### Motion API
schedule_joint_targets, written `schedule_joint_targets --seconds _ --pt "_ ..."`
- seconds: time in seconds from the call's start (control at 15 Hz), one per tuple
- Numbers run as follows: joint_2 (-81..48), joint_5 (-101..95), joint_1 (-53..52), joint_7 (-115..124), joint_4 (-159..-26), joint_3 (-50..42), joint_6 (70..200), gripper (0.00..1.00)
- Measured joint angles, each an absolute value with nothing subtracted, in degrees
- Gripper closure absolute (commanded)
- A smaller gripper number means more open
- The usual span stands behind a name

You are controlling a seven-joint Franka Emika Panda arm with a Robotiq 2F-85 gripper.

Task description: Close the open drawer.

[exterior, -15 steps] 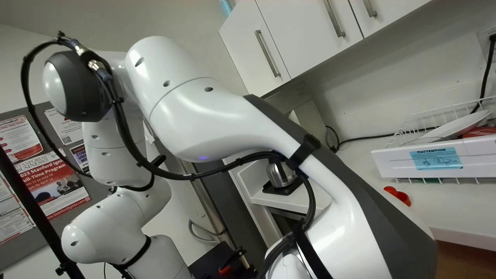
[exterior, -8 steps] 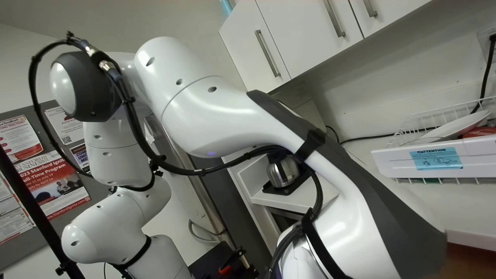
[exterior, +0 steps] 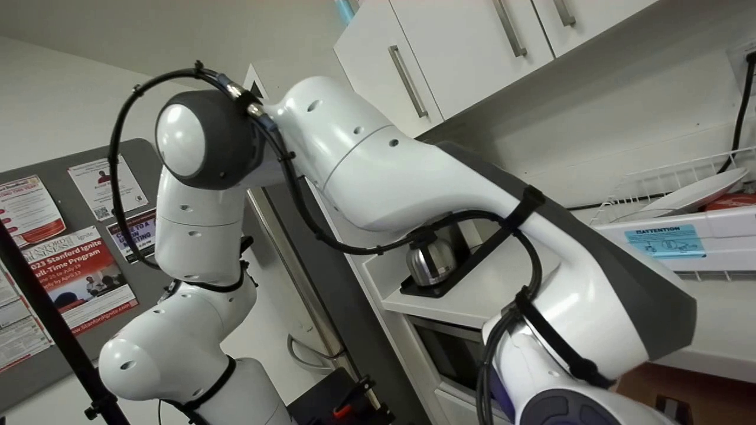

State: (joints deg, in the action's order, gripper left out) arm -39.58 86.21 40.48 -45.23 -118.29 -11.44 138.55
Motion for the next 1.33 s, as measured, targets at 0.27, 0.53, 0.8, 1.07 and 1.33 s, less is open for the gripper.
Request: schedule_joint_targets --seconds 0.27,0.53,0.8,1.07,1.33 --pt "-44.6 86.88 36.44 -42.28 -110.77 -11.83 138.55 1.0" --pt "-48.58 87.67 35.18 -42.34 -104.21 -11.83 138.21 1.0" --pt "-47.8 87.09 34.81 -46.03 -104.28 -12.54 135.21 1.0" --pt "-38.13 79.15 33.48 -52.58 -113.52 -17.3 130.97 1.0" --pt "-26.97 69.39 31.22 -55.08 -122.95 -22.54 132.26 1.0"
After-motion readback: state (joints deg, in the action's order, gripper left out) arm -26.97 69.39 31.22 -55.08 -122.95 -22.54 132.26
